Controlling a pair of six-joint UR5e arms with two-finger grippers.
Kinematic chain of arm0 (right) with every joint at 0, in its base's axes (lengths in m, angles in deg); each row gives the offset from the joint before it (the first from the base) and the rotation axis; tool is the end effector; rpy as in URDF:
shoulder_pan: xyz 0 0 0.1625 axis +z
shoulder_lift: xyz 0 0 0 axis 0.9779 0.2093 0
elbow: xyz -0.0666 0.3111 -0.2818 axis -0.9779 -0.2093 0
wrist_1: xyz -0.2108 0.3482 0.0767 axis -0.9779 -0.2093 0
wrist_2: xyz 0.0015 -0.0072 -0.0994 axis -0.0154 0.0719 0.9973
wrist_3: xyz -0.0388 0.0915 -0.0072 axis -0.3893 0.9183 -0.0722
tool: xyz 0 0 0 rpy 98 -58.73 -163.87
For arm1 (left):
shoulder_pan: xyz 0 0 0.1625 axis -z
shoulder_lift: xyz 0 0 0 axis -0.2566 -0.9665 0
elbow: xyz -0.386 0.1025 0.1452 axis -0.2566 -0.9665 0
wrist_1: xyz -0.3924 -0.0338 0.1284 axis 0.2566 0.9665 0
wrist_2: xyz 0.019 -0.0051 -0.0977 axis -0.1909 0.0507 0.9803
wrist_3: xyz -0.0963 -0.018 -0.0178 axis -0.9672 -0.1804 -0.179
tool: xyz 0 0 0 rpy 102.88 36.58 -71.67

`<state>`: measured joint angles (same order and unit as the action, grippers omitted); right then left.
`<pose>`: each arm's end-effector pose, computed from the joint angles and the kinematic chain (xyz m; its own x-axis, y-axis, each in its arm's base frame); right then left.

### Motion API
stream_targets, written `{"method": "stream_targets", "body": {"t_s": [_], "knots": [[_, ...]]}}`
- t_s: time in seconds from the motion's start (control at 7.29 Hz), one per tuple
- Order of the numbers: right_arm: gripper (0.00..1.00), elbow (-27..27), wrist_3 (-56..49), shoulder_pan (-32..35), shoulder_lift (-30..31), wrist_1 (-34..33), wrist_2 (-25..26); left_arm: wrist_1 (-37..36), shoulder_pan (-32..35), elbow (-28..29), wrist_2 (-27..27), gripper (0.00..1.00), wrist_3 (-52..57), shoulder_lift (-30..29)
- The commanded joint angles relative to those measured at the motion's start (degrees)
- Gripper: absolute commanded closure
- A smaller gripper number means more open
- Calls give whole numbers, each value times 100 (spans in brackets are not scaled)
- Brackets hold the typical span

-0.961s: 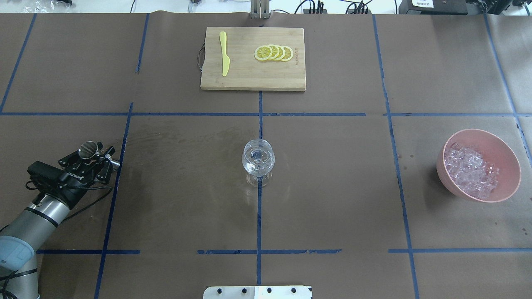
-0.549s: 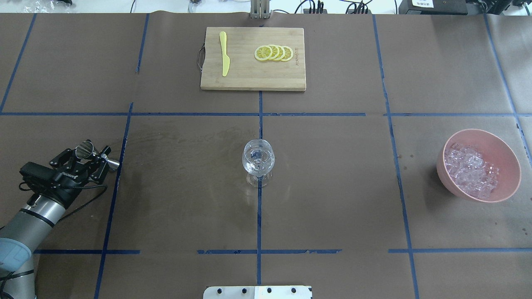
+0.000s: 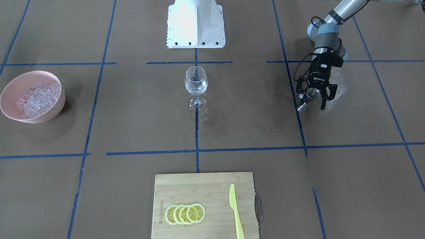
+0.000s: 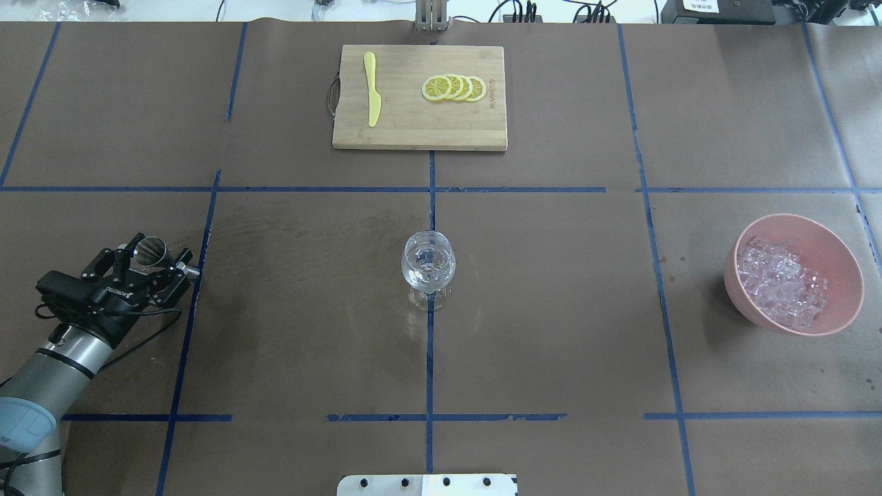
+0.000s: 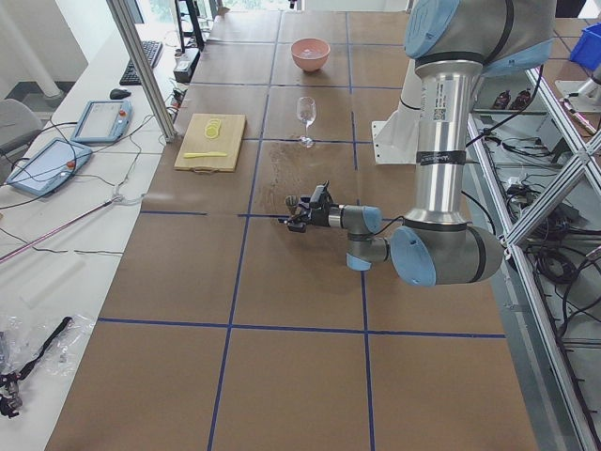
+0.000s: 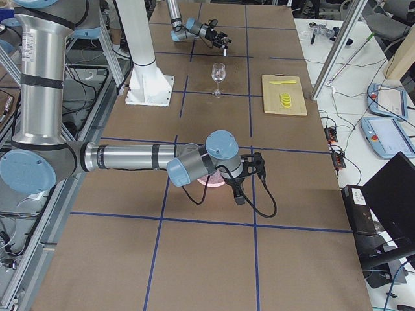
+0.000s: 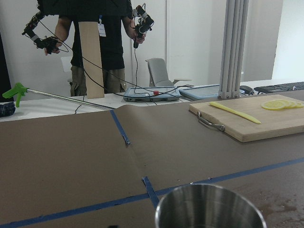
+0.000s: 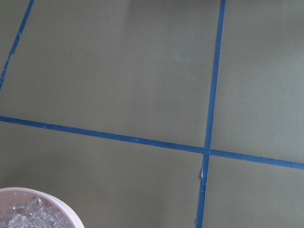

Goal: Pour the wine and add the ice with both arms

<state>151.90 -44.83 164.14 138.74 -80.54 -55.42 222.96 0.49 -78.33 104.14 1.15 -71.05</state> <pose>0.0330 -0.4628 0.5896 0.6851 -0.1476 0.7134 -0.1022 0.9501 0.2947 0.3812 -0.3231 0.5650 0.6801 0.3072 -0.6657 0.6123 0.2613 0.7462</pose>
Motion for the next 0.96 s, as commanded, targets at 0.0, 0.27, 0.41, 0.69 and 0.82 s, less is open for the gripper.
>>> {"method": "stream_targets", "body": {"t_s": [0.0, 0.27, 0.41, 0.69, 0.82], "knots": [[0, -3, 0, 0, 0, 0, 0, -7, -42, -15, -3, 1, 30, -37], [0, 5, 0, 0, 0, 0, 0, 1, -42, -207, -11, 1, 152, -28], [0, 5, 0, 0, 0, 0, 0, 10, -33, -443, -159, 0, 354, -2], [0, 5, 9, 0, 0, 0, 0, 19, -24, -813, -319, 0, 645, 59], [0, 5, 9, 0, -9, 0, 0, 19, -24, -824, -319, 0, 672, 60]]}}
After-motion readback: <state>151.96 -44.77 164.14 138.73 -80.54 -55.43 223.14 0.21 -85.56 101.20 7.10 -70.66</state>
